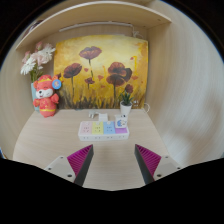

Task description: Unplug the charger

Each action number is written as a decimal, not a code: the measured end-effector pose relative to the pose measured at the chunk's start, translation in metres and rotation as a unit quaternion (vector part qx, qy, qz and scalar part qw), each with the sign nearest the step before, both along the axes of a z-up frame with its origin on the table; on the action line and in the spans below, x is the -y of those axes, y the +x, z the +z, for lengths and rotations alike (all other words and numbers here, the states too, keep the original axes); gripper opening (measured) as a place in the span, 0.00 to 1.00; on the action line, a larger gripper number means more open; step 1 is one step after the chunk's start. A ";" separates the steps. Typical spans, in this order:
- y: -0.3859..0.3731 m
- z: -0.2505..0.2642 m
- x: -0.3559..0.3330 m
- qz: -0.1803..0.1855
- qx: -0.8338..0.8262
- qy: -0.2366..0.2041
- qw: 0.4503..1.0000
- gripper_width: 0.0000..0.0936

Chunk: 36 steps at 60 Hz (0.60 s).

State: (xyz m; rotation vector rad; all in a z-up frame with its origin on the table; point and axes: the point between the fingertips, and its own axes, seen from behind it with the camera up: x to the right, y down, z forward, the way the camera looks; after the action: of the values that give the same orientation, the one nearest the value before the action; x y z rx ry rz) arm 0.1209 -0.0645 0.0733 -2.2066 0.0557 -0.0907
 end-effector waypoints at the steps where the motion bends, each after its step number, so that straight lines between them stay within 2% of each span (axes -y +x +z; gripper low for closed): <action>1: 0.005 -0.001 -0.005 -0.002 0.002 0.000 1.000 0.90; 8: 0.035 -0.004 -0.063 0.000 0.013 0.014 1.000 0.90; 12: 0.040 -0.006 -0.084 0.002 0.017 0.021 1.000 0.87; 14: 0.048 -0.013 -0.113 0.014 0.014 0.027 0.999 0.82; 19: 0.044 -0.020 -0.129 0.022 0.008 0.031 0.999 0.67; 21: 0.034 -0.024 -0.116 0.019 0.006 0.027 0.999 0.58; 24: 0.038 -0.036 -0.135 0.035 0.000 0.015 0.999 0.39; 25: 0.041 -0.037 -0.135 0.032 0.006 0.014 0.999 0.36; 26: 0.034 -0.032 -0.118 0.028 0.011 0.015 0.999 0.36; 27: 0.040 -0.035 -0.135 0.037 0.011 0.018 0.999 0.35; 32: 0.039 -0.036 -0.134 0.033 -0.001 0.017 0.999 0.32; 36: 0.041 -0.044 -0.143 0.043 -0.004 0.015 0.999 0.31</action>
State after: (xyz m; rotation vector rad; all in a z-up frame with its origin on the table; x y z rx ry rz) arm 0.1616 0.0783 0.0295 -2.1759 -0.0327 -0.0326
